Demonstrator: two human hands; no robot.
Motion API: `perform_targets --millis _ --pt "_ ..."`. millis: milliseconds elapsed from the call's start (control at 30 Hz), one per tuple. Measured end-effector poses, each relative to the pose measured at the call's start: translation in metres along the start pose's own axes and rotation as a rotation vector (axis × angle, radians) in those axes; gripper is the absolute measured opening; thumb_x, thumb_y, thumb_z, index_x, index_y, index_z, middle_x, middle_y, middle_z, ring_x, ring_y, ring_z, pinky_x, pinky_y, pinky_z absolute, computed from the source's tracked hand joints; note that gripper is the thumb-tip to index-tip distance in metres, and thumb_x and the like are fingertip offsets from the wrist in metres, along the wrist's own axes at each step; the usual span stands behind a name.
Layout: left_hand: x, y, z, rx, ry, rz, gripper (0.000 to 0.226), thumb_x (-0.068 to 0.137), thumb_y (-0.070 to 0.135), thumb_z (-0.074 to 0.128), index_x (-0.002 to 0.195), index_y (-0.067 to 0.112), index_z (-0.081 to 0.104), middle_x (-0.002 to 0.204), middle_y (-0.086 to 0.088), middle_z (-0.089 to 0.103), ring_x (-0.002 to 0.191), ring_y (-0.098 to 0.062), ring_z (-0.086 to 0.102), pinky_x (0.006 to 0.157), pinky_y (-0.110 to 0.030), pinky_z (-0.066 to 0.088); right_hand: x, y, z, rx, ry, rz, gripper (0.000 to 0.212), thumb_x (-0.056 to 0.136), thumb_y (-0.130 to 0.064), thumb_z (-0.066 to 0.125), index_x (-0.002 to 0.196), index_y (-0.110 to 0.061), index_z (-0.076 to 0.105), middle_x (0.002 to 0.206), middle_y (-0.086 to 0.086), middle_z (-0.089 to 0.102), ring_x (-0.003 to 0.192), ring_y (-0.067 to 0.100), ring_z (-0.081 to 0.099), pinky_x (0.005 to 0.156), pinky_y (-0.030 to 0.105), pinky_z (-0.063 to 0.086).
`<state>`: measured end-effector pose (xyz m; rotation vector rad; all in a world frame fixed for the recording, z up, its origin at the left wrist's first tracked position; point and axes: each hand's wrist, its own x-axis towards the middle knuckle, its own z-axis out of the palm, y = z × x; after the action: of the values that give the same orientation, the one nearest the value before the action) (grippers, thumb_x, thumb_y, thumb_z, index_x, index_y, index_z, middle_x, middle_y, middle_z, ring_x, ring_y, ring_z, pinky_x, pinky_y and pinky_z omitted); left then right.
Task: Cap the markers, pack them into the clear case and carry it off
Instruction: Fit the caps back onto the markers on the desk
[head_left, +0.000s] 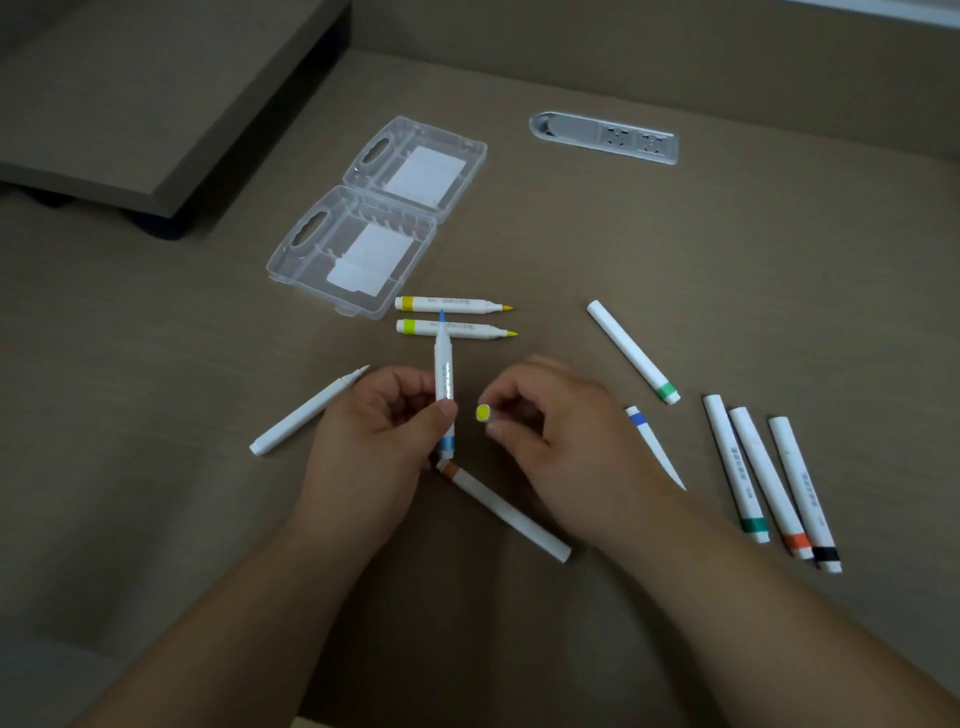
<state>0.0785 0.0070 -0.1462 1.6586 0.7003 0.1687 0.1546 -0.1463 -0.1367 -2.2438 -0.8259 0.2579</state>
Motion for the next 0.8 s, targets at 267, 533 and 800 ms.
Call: perform_targets --millis 267,533,800 --pt "0.002 0.000 -0.002 0.010 -0.031 0.005 0.009 0.089 0.013 0.068 0.094 0.021 0.069 0.074 0.005 0.071 0.054 -0.001 0.059 0.052 -0.017 0.049 -0.019 -0.005 0.000 0.098 -0.014 0.004 0.013 0.086 -0.021 0.068 0.091 -0.032 0.064 0.090 -0.016 0.064 0.093 0.005 0.058 0.079 0.034 0.051" --pt "0.002 0.001 -0.002 0.052 -0.020 -0.021 0.010 0.089 0.018 0.068 0.090 0.028 0.068 0.081 0.007 0.073 0.057 -0.001 0.063 0.052 -0.015 0.051 -0.011 0.020 -0.048 0.113 0.204 0.179 0.010 0.088 -0.023 0.068 0.092 -0.031 0.073 0.081 -0.018 0.064 0.088 0.003 0.058 0.075 0.010 0.042" --pt "0.001 0.000 0.000 0.093 -0.011 -0.013 0.010 0.090 0.020 0.067 0.089 0.030 0.067 0.079 0.010 0.072 0.058 0.000 0.063 0.051 -0.014 0.050 -0.041 0.038 -0.049 -0.440 0.023 0.111 0.003 0.077 -0.029 0.070 0.079 -0.031 0.070 0.068 -0.015 0.059 0.073 0.012 0.051 0.073 0.036 0.045"
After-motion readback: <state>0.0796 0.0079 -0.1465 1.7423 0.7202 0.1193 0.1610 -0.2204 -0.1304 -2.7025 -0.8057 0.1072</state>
